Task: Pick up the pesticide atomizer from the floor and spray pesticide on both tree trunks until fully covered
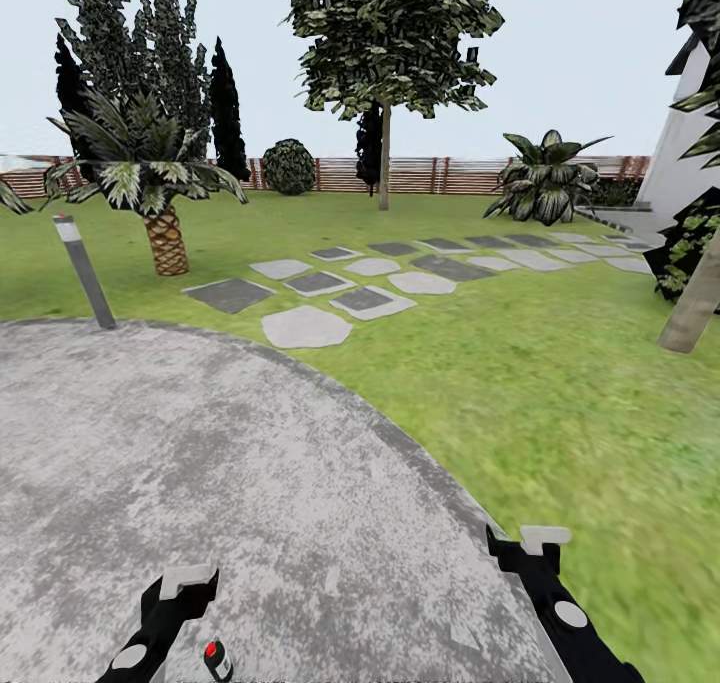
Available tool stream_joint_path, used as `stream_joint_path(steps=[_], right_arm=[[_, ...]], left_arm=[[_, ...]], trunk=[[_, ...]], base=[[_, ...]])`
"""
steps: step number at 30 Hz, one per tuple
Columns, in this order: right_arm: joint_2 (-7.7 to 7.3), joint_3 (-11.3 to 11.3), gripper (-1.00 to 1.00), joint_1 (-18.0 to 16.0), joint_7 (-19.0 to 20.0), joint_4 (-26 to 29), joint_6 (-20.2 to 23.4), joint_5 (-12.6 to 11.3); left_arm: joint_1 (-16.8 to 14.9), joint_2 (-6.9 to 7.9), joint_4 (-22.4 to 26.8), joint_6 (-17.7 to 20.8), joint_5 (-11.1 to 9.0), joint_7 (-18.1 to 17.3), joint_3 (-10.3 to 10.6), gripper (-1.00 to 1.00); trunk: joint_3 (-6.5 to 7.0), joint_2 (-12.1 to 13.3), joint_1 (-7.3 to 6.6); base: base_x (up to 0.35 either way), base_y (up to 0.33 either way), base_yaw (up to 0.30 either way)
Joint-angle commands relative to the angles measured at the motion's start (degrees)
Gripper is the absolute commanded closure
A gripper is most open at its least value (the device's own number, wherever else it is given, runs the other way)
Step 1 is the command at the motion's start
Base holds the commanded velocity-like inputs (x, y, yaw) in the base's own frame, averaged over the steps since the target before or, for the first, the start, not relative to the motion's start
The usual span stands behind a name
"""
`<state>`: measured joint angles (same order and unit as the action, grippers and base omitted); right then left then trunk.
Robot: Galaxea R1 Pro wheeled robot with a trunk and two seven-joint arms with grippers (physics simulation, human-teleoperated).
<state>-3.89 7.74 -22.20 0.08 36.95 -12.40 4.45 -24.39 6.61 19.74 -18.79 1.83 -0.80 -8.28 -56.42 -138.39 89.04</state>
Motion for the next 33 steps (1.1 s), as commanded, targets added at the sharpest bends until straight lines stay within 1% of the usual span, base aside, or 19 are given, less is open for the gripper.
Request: stream_joint_path(steps=[1, 12, 25, 33], right_arm=[[0.03, 0.17, -1.00, -0.04, 0.01, -0.04, -0.17, 0.47], [0.03, 0.17, -1.00, -0.04, 0.01, -0.04, -0.17, 0.47], [-0.05, 0.17, -1.00, -0.04, 0.08, -0.04, -0.25, 0.43], [-0.06, 0.25, -1.00, -0.04, 0.10, -0.04, -0.25, 0.40]], left_arm=[[-0.04, -0.02, -0.05, -0.20, 0.19, -0.08, -0.26, -1.00], [-0.04, -0.02, -0.05, -0.20, 0.19, -0.08, -0.26, -1.00], [-0.04, -0.02, -0.05, -0.20, 0.19, -0.08, -0.33, -1.00], [-0.04, -0.02, -0.05, -0.20, 0.21, -0.08, -0.32, -1.00]], trunk=[[-0.23, -0.44, 0.21], [-2.21, -4.85, 2.63], [-5.10, -5.02, 2.96], [-7.38, -5.13, 3.17]], base=[[0.000, 0.000, 0.000], [0.000, 0.000, 0.000], [0.000, 0.000, 0.000], [0.000, 0.000, 0.000]])
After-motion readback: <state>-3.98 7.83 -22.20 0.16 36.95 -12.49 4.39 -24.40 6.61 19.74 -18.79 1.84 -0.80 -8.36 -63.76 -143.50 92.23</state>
